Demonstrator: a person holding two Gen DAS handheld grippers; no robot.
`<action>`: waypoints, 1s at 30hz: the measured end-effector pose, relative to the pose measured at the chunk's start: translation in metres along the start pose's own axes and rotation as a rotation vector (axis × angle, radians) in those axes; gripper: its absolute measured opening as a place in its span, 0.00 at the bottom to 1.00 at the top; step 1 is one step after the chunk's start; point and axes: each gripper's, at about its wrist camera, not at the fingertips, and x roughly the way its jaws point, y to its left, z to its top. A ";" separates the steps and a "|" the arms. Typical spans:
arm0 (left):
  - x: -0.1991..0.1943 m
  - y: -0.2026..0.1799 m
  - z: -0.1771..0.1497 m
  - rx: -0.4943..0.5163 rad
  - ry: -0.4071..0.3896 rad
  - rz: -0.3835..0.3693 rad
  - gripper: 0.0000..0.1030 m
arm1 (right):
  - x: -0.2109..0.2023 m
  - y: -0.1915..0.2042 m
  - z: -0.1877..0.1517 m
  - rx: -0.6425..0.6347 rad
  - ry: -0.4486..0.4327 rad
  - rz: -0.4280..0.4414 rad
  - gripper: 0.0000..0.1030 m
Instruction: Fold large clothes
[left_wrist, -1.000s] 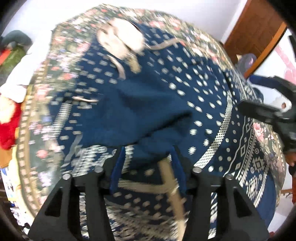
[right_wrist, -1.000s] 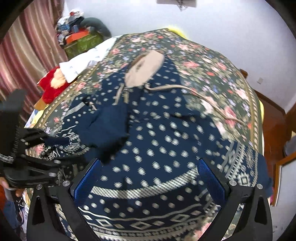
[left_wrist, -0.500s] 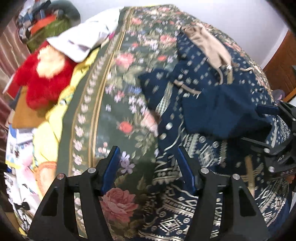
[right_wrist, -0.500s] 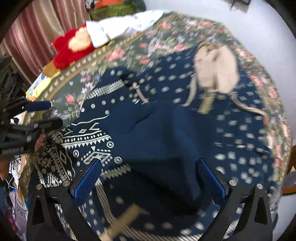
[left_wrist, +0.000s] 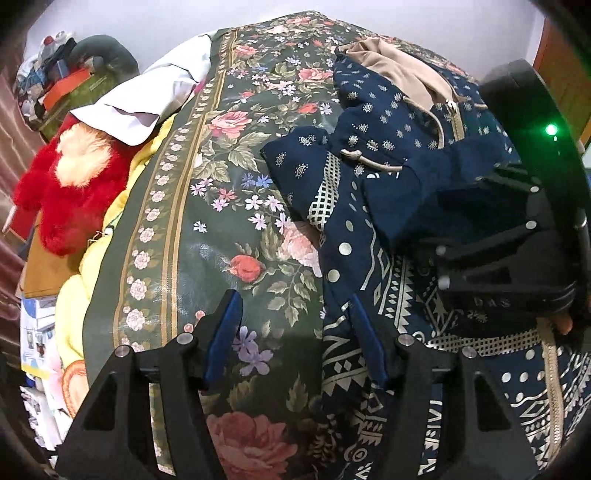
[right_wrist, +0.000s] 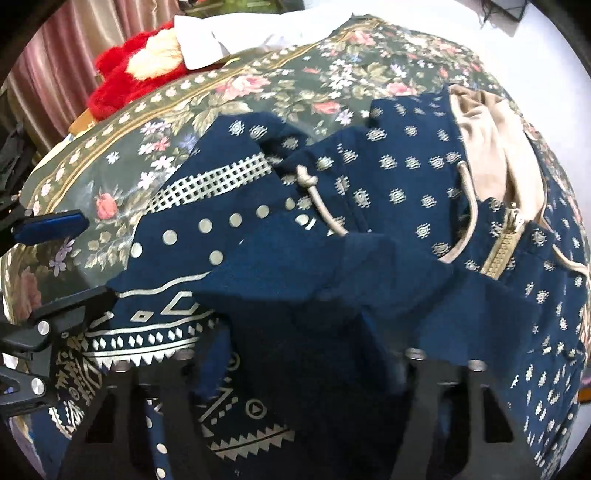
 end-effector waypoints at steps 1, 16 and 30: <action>0.000 0.001 0.001 -0.005 0.001 -0.011 0.57 | -0.001 -0.002 0.000 0.008 -0.005 -0.002 0.41; 0.028 -0.029 0.021 -0.040 0.038 -0.026 0.10 | -0.095 -0.081 -0.025 0.215 -0.181 0.023 0.14; 0.001 -0.030 0.025 -0.052 0.040 0.100 0.10 | -0.133 -0.149 -0.078 0.298 -0.168 0.056 0.15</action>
